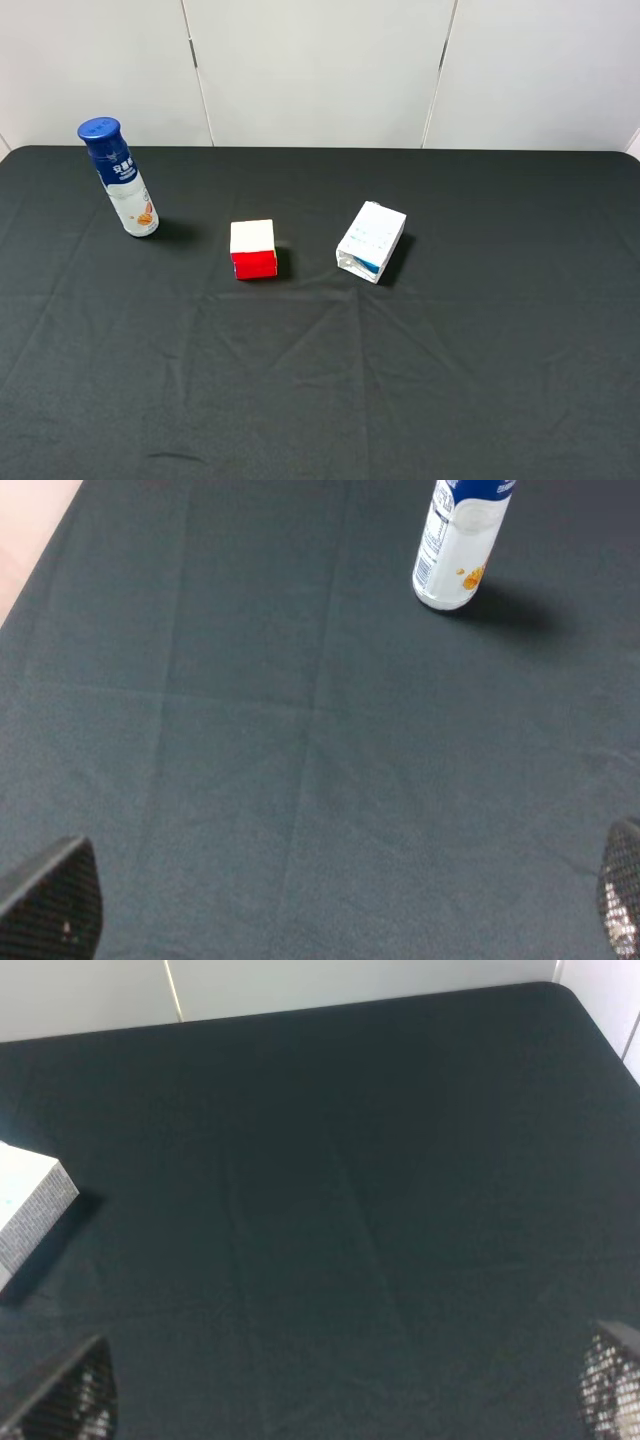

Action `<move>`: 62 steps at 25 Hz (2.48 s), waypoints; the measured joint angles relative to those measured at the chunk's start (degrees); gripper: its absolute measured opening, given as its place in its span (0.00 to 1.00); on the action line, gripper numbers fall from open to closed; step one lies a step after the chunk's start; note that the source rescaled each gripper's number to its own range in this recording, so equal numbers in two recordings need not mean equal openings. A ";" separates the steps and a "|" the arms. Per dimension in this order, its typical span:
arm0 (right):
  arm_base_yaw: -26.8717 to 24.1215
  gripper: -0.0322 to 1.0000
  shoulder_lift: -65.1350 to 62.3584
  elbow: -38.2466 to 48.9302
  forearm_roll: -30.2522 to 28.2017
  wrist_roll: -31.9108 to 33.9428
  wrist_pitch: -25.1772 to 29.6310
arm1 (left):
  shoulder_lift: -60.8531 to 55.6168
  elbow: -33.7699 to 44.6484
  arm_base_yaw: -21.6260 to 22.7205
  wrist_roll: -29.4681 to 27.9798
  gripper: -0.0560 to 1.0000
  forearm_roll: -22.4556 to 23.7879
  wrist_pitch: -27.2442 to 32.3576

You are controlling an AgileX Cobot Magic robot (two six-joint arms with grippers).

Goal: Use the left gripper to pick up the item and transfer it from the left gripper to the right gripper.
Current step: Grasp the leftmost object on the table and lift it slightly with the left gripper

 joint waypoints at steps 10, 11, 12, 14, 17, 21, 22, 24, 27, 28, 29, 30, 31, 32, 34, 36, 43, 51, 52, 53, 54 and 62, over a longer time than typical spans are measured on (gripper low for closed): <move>0.00 1.00 0.00 0.00 0.00 0.00 0.00 | 0.00 0.00 0.00 0.00 1.00 0.00 0.00; 0.00 1.00 0.00 0.00 0.00 0.00 0.00 | 0.00 0.00 0.00 0.00 1.00 0.00 0.00; 0.00 1.00 0.00 0.00 0.00 0.00 0.00 | 0.00 0.00 0.00 0.00 1.00 0.00 0.00; 0.00 1.00 0.00 0.00 0.00 0.00 0.00 | 0.00 0.00 0.00 0.00 1.00 0.00 0.00; 0.00 1.00 0.00 0.00 0.00 0.00 0.00 | 0.00 0.00 0.00 0.00 1.00 0.00 0.00; 0.00 1.00 0.00 0.00 0.00 0.00 0.00 | 0.00 0.00 0.00 0.00 1.00 0.00 0.00; 0.00 1.00 0.00 0.00 0.00 0.00 0.00 | 0.00 0.00 0.00 0.00 1.00 0.00 0.00; 0.00 1.00 0.00 0.00 0.00 0.00 0.00 | 0.00 -0.08 0.00 0.00 1.00 -0.33 0.08; 0.00 1.00 0.00 0.00 0.00 0.00 0.00 | 2.91 -2.92 0.00 0.00 1.00 -0.33 3.85; 0.00 1.00 0.00 0.00 0.00 0.00 0.00 | 4.72 -4.41 0.00 0.00 1.00 -0.33 5.15; 0.00 1.00 0.00 0.00 0.00 0.00 0.00 | 7.28 -7.03 0.00 0.05 1.00 -0.33 7.03; 0.00 1.00 0.00 0.00 0.00 0.00 0.00 | 10.08 -9.16 0.00 0.25 1.00 0.17 7.14; 0.00 1.00 0.00 0.00 0.00 0.00 0.00 | 13.12 -12.13 0.00 0.55 1.00 0.56 7.14; 0.00 1.00 0.00 0.00 0.00 0.00 0.00 | 16.30 -15.28 0.00 1.08 1.00 0.84 7.14; 0.00 1.00 0.00 0.00 0.00 0.00 0.00 | 22.27 -21.11 0.00 2.26 1.00 0.99 7.14; 0.00 1.00 0.00 0.00 0.00 0.00 0.00 | 28.02 -27.04 0.00 2.94 1.00 0.87 7.14; 0.00 1.00 0.00 0.00 0.00 0.00 0.00 | 46.41 -42.05 0.00 4.20 1.00 -1.12 7.08; 0.00 1.00 0.00 0.00 0.00 0.00 0.00 | 65.44 -46.14 -1.06 4.70 1.00 -1.99 7.07; 0.00 1.00 0.00 0.00 0.00 0.00 0.00 | 67.32 -46.14 -1.62 4.65 1.00 -1.99 7.07; 0.00 1.00 0.00 0.00 0.00 0.00 0.00 | 67.32 -46.14 -1.62 4.65 1.00 -1.99 7.07; 0.00 1.00 0.00 0.00 0.00 0.00 0.00 | 71.57 -46.14 -3.14 4.65 1.00 -1.41 7.07; 0.00 1.00 0.00 0.00 0.00 0.00 0.00 | 85.63 -46.24 -7.45 2.54 1.00 0.17 2.57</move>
